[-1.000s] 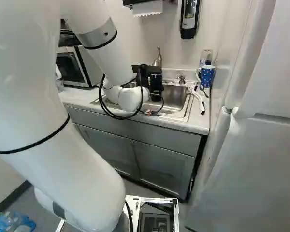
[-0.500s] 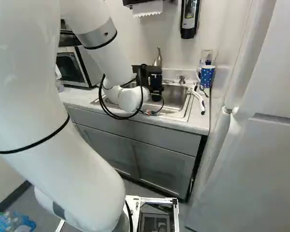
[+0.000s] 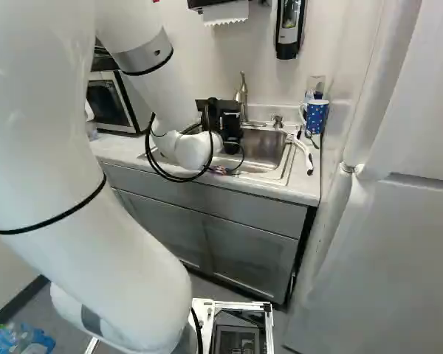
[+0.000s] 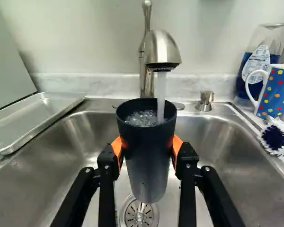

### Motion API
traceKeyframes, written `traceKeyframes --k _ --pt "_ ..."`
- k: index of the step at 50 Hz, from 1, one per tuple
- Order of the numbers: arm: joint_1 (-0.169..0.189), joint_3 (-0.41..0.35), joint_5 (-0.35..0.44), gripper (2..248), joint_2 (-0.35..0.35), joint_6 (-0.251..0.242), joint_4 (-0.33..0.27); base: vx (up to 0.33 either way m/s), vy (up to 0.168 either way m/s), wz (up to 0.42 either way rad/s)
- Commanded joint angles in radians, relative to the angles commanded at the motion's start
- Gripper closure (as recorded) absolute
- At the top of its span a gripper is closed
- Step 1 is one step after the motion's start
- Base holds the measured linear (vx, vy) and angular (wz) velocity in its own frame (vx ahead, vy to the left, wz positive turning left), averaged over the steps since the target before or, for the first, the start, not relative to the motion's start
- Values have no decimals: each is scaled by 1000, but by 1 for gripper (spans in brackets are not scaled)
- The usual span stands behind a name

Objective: Rinse the cup and place it in the tray

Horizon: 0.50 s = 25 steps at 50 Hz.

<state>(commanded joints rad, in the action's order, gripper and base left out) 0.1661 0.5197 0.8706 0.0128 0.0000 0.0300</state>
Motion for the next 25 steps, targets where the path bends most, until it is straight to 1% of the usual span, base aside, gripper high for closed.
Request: traceKeyframes --k 25 --pt "-81 -10 0 129 -56 0 0 0 0 0"
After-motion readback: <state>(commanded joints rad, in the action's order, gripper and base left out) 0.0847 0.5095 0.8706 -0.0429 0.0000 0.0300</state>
